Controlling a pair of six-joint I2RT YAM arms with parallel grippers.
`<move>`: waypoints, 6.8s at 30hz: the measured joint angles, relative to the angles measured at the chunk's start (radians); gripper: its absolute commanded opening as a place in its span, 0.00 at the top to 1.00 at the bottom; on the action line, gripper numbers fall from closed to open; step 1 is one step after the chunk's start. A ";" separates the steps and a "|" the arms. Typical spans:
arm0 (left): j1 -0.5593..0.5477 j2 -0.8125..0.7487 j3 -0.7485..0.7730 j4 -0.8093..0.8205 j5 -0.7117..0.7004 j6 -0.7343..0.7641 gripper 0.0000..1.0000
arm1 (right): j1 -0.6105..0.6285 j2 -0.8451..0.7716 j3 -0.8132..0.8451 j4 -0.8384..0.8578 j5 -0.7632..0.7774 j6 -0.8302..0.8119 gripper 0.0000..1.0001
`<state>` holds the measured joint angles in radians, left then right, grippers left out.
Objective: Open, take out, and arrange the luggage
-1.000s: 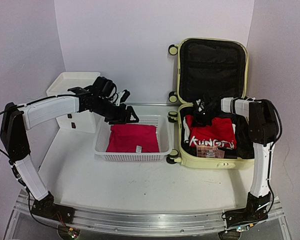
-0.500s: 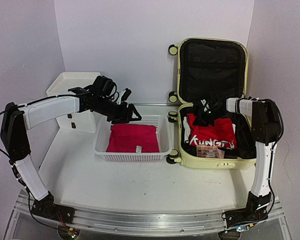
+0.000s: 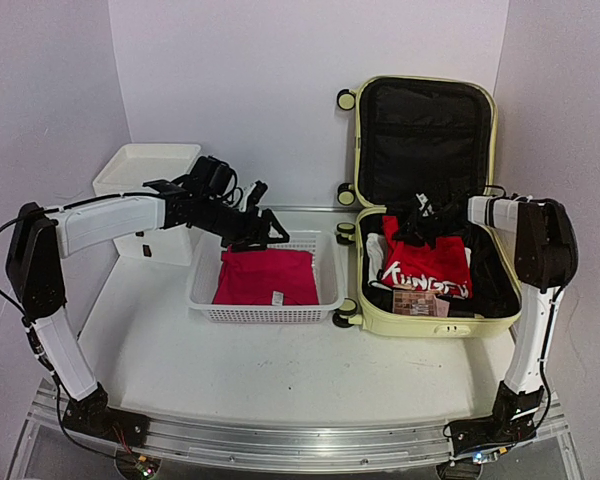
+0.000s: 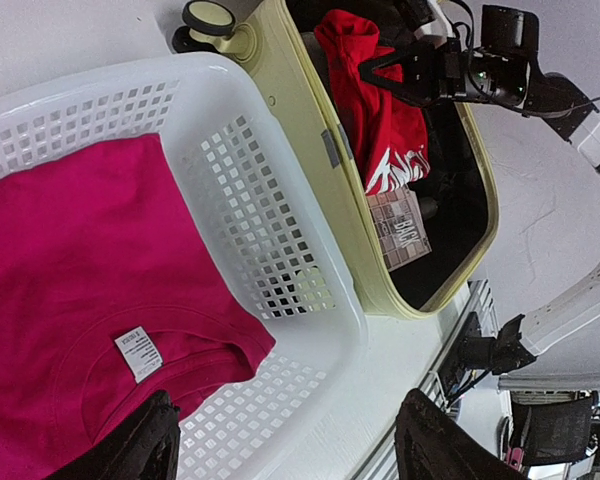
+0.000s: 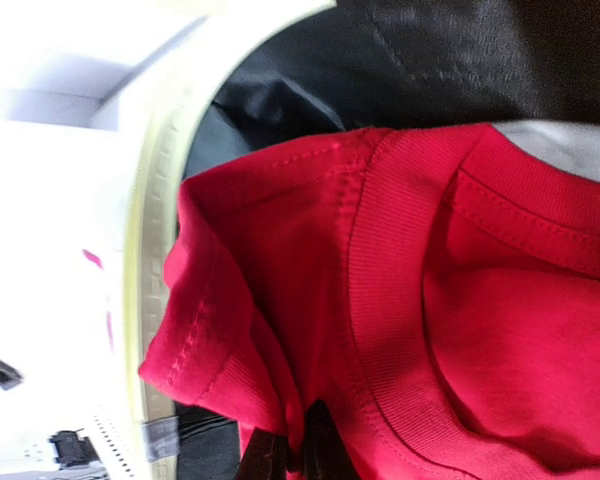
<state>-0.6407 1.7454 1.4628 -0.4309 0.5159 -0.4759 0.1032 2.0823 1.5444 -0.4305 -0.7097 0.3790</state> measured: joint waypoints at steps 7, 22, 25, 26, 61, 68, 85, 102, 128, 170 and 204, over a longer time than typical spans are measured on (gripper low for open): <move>0.000 0.027 -0.014 0.050 0.045 -0.050 0.27 | -0.025 -0.004 -0.016 0.030 -0.067 0.045 1.00; 0.000 0.032 -0.020 0.104 0.091 -0.102 0.27 | -0.046 -0.012 -0.026 0.098 -0.167 0.166 1.00; 0.000 0.044 -0.020 0.121 0.095 -0.106 0.27 | -0.051 -0.016 -0.031 0.104 -0.179 0.177 1.00; 0.000 0.048 -0.020 0.122 0.097 -0.109 0.27 | -0.053 -0.016 -0.033 0.107 -0.183 0.180 1.00; 0.001 0.024 -0.128 0.178 0.081 -0.135 0.27 | 0.144 -0.141 -0.062 0.294 -0.264 0.676 1.00; 0.019 -0.082 -0.186 0.181 0.041 -0.127 0.27 | 0.249 -0.141 0.019 0.312 -0.196 0.758 1.00; 0.117 -0.269 -0.357 0.190 -0.008 -0.129 0.24 | 0.483 0.069 0.255 0.337 -0.050 0.850 1.00; 0.205 -0.465 -0.528 0.182 -0.023 -0.127 0.24 | 0.661 0.437 0.546 0.449 0.166 0.995 1.00; 0.213 -0.506 -0.543 0.142 -0.046 -0.126 0.21 | 0.714 0.647 0.900 0.163 0.214 0.795 0.34; 0.118 -0.115 -0.300 0.046 -0.084 -0.021 0.35 | 0.671 0.419 0.782 -0.769 0.203 -1.016 0.38; 0.120 -0.146 -0.346 0.071 -0.066 -0.031 0.35 | 0.720 0.415 0.717 -0.689 0.300 -1.092 0.97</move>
<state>-0.5209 1.5993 1.1172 -0.3599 0.4500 -0.5068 0.8230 2.4969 2.2616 -1.1198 -0.4095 -0.7132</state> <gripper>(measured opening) 0.651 0.043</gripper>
